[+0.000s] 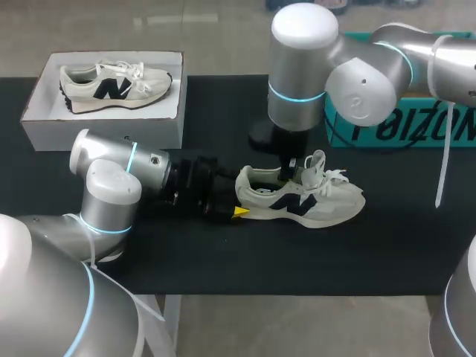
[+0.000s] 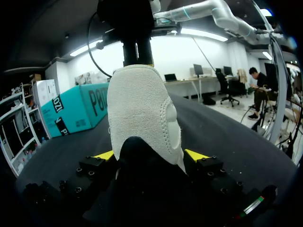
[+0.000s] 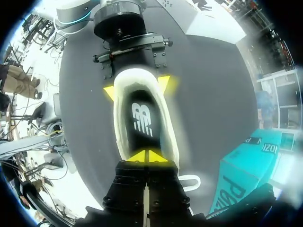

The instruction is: Take the shoe out of the shoebox, open the shoe tongue, remove and reinsert the insole, then place the shoe into the shoebox

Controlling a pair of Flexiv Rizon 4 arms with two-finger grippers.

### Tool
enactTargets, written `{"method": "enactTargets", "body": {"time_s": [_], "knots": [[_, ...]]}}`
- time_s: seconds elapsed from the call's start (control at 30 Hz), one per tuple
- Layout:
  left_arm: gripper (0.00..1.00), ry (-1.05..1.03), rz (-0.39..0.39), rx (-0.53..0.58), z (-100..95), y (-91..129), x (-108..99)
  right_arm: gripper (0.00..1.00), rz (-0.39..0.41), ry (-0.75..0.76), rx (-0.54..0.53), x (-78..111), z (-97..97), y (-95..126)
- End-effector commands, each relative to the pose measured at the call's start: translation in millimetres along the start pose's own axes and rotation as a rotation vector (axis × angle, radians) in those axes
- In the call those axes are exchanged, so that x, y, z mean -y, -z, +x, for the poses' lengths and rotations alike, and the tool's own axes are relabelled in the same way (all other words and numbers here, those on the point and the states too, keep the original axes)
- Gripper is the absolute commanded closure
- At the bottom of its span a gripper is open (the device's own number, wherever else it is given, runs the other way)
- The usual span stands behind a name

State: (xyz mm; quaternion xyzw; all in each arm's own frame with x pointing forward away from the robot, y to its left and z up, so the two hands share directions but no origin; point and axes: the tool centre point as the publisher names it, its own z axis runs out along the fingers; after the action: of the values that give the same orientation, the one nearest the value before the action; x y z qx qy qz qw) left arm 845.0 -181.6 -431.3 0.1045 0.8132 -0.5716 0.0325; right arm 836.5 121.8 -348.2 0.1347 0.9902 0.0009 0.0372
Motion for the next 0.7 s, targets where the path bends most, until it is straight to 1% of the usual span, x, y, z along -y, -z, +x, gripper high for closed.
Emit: {"method": "enactTargets", "body": {"time_s": [0.03,0.07,0.13,0.3,0.53,0.7], "knots": [[1.00,-0.001,-0.003,0.000,-0.3,-4,-3,1.00,-0.003,-0.002,0.027,6.6,1.2,-8],[1.00,-0.001,-0.003,0.000,-0.3,-4,-3,1.00,-0.010,-0.001,0.026,7.9,-0.1,-10],[1.00,-0.001,-0.003,0.000,-0.3,-4,-3,1.00,0.015,-0.009,0.032,9.1,-3.9,-17],[1.00,-0.001,-0.003,0.000,-0.3,-4,-3,1.00,0.024,-0.016,0.030,9.0,-15.0,-31],[1.00,-0.001,-0.003,0.000,-0.3,-4,-3,1.00,0.035,-0.032,0.017,6.5,-28.6,-44],[1.00,-0.001,-0.003,0.000,-0.3,-4,-3,1.00,0.051,-0.033,0.003,2.8,-33.3,-49]]}}
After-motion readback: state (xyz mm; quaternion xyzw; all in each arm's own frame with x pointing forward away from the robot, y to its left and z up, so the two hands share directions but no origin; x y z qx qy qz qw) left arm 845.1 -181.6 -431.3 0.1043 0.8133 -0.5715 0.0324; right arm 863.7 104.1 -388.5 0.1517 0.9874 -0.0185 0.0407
